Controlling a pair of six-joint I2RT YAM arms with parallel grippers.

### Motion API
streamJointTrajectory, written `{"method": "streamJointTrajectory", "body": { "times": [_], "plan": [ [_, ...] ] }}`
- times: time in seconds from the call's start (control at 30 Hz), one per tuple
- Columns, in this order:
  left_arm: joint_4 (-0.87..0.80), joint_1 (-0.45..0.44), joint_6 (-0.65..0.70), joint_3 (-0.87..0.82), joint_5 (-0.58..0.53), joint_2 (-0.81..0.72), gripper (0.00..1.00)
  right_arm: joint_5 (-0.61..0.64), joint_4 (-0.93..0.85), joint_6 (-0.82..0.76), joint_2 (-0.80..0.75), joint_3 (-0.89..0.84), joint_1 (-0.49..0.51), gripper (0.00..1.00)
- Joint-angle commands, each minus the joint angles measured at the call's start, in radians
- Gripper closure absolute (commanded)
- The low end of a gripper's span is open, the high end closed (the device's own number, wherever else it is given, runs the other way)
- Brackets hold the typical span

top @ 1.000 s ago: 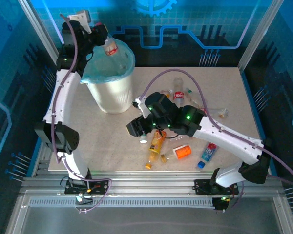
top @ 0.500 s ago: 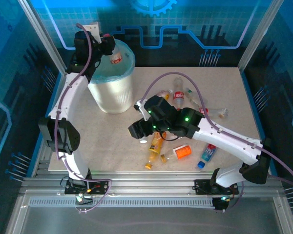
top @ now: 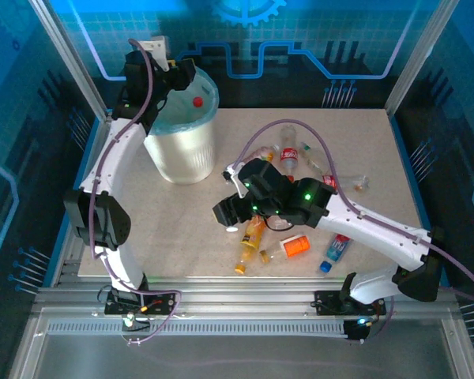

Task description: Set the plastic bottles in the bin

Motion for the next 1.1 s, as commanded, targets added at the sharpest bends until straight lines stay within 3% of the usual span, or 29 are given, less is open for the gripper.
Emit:
{"method": "streamJointTrajectory", "body": {
  "times": [0.0,0.1,0.23,0.4,0.57,0.77,0.87,1.0,1.07],
  "plan": [
    [-0.017,-0.008,-0.021,0.003,0.025,-0.054,0.42,0.013,-0.002,0.024,-0.030,-0.019,0.021,0.29],
    [-0.075,-0.016,-0.023,0.033,0.037,-0.068,0.42,0.023,-0.022,0.024,-0.032,-0.022,0.022,0.29],
    [-0.275,-0.050,0.030,0.142,0.019,-0.082,0.42,0.046,-0.090,0.019,-0.015,0.012,0.009,0.28],
    [-0.440,-0.182,0.207,0.114,-0.077,-0.199,0.41,0.046,-0.139,0.017,-0.036,0.013,-0.039,0.29],
    [-0.449,-0.419,0.475,-0.143,-0.120,-0.404,0.38,0.027,-0.193,0.009,-0.119,-0.047,-0.136,0.32],
    [-0.382,-0.708,0.895,-0.632,-0.151,-0.716,0.35,0.005,-0.261,-0.051,-0.287,-0.163,-0.222,0.34],
    [-0.416,-0.783,1.112,-0.844,-0.063,-0.870,0.35,0.006,-0.293,-0.068,-0.352,-0.206,-0.258,0.34],
    [-0.539,-0.845,1.450,-1.070,0.176,-1.042,0.35,0.006,-0.313,-0.081,-0.407,-0.244,-0.291,0.34],
    [-0.511,-0.897,1.462,-1.142,0.191,-1.076,0.33,0.007,-0.316,-0.085,-0.420,-0.253,-0.302,0.34]
  ]
}}
